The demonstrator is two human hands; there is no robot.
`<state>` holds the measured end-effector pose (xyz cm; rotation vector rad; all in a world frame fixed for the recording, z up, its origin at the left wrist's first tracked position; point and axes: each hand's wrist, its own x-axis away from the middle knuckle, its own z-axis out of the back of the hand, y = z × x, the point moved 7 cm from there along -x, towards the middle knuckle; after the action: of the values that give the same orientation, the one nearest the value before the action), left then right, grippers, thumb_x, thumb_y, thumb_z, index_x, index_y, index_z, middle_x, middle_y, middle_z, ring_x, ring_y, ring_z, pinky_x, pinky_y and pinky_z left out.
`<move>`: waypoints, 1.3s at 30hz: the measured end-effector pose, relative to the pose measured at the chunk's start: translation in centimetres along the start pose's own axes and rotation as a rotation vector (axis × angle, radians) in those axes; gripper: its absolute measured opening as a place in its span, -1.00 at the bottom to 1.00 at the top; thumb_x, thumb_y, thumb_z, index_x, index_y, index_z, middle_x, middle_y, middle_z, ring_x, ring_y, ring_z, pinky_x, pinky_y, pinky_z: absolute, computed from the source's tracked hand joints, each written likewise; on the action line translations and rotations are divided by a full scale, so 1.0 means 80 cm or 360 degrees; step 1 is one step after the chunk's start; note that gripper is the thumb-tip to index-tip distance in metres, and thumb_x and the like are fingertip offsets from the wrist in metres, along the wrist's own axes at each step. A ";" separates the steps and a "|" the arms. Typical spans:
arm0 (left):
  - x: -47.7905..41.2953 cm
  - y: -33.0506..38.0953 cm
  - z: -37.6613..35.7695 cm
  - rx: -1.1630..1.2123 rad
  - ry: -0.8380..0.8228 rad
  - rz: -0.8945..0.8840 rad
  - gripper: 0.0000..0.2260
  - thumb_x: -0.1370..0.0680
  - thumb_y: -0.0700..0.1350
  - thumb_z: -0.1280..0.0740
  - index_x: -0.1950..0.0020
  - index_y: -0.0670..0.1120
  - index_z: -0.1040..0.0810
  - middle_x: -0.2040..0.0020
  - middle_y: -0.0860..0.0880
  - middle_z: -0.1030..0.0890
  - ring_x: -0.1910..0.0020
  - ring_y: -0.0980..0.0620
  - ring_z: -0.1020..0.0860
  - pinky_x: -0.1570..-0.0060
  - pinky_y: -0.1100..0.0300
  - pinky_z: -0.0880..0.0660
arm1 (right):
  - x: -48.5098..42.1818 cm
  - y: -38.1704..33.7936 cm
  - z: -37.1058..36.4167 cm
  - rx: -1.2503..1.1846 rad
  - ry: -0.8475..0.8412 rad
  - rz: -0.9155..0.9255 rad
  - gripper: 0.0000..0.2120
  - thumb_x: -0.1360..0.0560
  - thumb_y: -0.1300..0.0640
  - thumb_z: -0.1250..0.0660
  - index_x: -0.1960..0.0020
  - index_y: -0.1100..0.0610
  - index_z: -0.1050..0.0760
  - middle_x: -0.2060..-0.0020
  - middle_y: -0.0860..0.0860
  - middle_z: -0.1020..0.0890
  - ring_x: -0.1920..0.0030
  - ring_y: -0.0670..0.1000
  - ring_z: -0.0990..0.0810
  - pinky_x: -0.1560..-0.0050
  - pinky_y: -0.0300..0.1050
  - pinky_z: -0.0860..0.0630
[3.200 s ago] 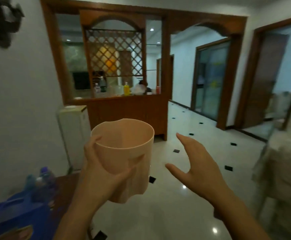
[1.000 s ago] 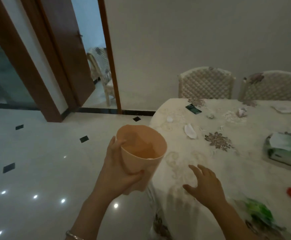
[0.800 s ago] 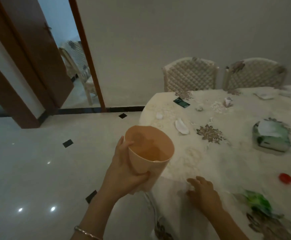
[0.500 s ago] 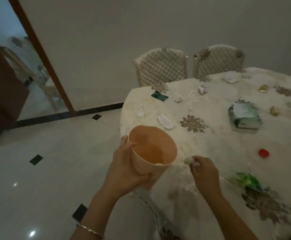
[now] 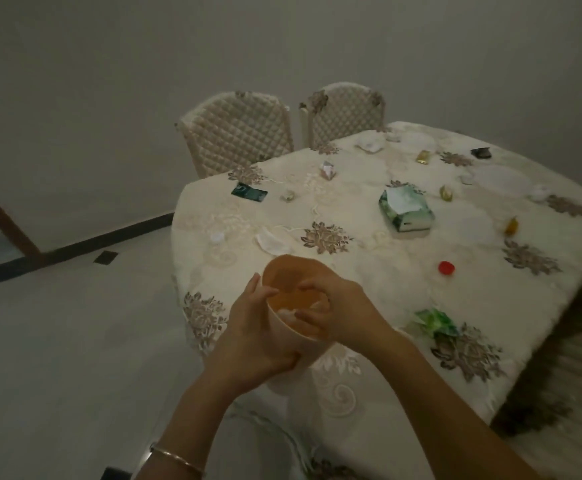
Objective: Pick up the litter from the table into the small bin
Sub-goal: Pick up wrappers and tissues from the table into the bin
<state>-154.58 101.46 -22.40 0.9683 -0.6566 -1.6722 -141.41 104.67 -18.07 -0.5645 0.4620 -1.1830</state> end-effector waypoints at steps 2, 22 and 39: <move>-0.004 -0.001 -0.006 -0.0035 -0.0035 -0.0017 -0.15 -0.12 0.06 -0.51 -0.20 0.45 -0.05 -0.44 -0.19 -0.19 -0.40 -0.18 -0.24 -0.15 -0.25 -0.41 | 0.007 0.005 0.013 0.0053 0.0111 0.0029 -0.65 -0.39 0.19 -0.39 -0.17 0.10 -0.49 -0.13 0.05 -0.58 -0.08 -0.03 -0.50 -0.07 -0.32 -0.31; -0.074 0.043 -0.106 -0.0004 -0.0186 -0.0189 -0.19 -0.16 0.26 -0.48 -0.26 0.41 -0.06 -0.49 -0.19 -0.09 -0.44 -0.21 -0.17 -0.15 -0.33 -0.37 | 0.084 0.335 0.039 0.0296 0.0217 -0.1006 -0.55 -0.40 0.12 -0.35 -0.27 0.11 -0.39 -0.20 0.19 -0.50 -0.17 0.21 -0.44 -0.20 0.08 -0.41; -0.076 0.031 -0.102 0.0062 -0.0116 -0.0127 -0.16 -0.16 0.07 -0.54 -0.28 0.32 -0.13 -0.47 -0.15 -0.13 -0.44 -0.21 -0.17 -0.16 -0.33 -0.37 | 0.027 0.160 0.165 -0.0732 0.0993 -0.0166 -0.92 -0.45 0.21 -0.33 0.08 0.08 -0.52 0.29 -0.11 -0.59 0.28 -0.17 -0.53 0.34 -0.42 -0.40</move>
<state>-145.64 106.87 -22.97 0.9757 -0.7092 -1.7781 -123.40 108.28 -16.03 -0.6075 1.2712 -1.3544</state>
